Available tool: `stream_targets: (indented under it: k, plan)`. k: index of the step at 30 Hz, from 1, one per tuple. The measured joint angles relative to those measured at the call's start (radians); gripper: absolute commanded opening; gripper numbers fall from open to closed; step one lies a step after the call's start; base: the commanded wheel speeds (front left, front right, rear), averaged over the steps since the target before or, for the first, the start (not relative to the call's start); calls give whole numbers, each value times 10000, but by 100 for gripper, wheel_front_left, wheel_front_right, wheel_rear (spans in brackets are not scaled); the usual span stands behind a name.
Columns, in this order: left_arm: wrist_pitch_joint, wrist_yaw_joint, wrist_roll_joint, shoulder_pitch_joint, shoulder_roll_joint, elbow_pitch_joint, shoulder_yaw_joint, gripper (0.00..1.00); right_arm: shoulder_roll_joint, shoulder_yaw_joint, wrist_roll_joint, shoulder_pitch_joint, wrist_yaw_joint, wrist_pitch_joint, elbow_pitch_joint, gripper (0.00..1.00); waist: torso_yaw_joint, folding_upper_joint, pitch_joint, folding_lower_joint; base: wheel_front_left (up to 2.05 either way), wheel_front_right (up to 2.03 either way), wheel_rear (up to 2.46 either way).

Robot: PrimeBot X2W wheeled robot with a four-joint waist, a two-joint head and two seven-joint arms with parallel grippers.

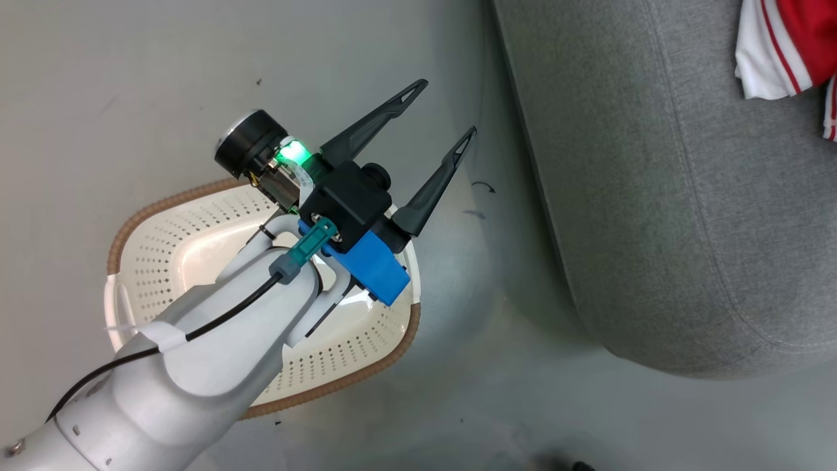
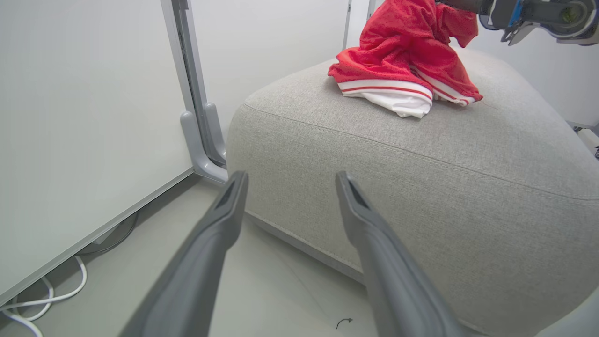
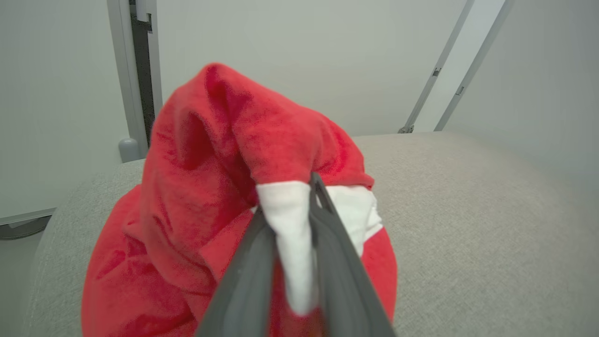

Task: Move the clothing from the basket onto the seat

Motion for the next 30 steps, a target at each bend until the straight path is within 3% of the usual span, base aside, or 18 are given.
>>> stream_targets:
  k: [6, 17, 22, 30]
  plan:
    - [-244, 79, -150, 217, -144, 192, -4, 100, 295, 102, -318, 948, 0, 0, -895, 100, 0, 0, -538, 0, 0, 0, 0]
    - [-600, 414, -541, 1290, -487, 539, 443, 100, 819, 288, -654, 3212, 0, 0, -3680, 100, 187, 0, -2023, -1, 0, 0, 0]
    - [-629, 792, -479, 2223, -581, 138, 1404, 100, 1189, 840, -378, 4208, 0, 0, -4750, 100, 430, 0, -2864, -2, 0, 0, 0]
    - [-633, 798, 242, 3930, -688, -732, 3377, 100, 1720, 1789, -140, 5331, 0, 0, -5557, 100, 1144, 0, -3912, -3, 0, 0, 0]
